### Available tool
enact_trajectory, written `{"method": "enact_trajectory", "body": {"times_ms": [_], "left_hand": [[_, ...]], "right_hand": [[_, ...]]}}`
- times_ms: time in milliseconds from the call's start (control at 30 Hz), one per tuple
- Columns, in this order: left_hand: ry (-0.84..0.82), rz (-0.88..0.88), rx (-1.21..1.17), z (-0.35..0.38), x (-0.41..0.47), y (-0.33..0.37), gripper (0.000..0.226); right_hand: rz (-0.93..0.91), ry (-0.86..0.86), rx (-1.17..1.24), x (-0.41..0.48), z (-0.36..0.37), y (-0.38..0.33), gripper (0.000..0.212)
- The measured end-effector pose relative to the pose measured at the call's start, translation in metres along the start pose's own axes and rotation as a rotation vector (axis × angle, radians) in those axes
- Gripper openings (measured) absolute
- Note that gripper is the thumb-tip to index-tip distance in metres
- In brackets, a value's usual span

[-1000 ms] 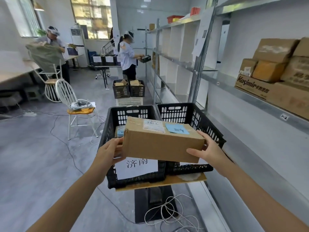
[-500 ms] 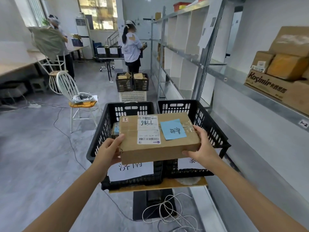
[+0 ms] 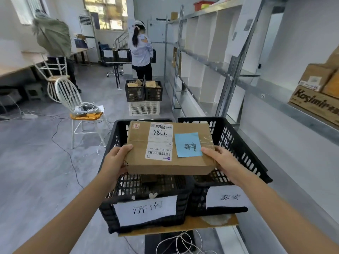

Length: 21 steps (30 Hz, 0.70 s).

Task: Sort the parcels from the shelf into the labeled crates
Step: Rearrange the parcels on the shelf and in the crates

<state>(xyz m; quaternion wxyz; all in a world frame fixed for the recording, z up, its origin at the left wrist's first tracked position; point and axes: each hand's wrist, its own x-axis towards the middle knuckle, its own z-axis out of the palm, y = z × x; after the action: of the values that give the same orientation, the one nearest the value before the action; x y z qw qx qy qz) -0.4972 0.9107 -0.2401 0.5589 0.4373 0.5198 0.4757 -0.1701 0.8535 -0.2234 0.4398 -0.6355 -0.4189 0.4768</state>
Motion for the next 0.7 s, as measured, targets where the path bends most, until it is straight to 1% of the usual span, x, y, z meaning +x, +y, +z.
{"method": "enact_trajectory", "body": {"times_ms": [167,300,400,533,633,700], "left_hand": [[-0.035,0.019,-0.031,0.006,0.042,0.018,0.029],[-0.067,0.030,0.000,0.009,0.074,0.017,0.031],[-0.121,-0.009,0.001,0.013,0.093,0.011,0.034],[-0.216,-0.019,0.004,0.030,0.123,0.008,0.029],[-0.228,-0.060,-0.050,0.056,0.142,0.007,0.025],[-0.224,-0.089,-0.043,0.075,0.153,0.001,0.024]], "right_hand": [[0.033,-0.006,0.059,0.030,0.006,-0.029,0.071],[0.067,-0.002,0.018,0.053,0.011,-0.035,0.062],[0.094,0.037,0.032,0.065,0.010,-0.031,0.067],[0.068,0.115,0.118,0.081,-0.007,-0.031,0.069],[0.051,0.189,0.110,0.091,-0.031,-0.032,0.077],[0.044,0.251,0.122,0.096,-0.050,-0.030,0.076]]}}
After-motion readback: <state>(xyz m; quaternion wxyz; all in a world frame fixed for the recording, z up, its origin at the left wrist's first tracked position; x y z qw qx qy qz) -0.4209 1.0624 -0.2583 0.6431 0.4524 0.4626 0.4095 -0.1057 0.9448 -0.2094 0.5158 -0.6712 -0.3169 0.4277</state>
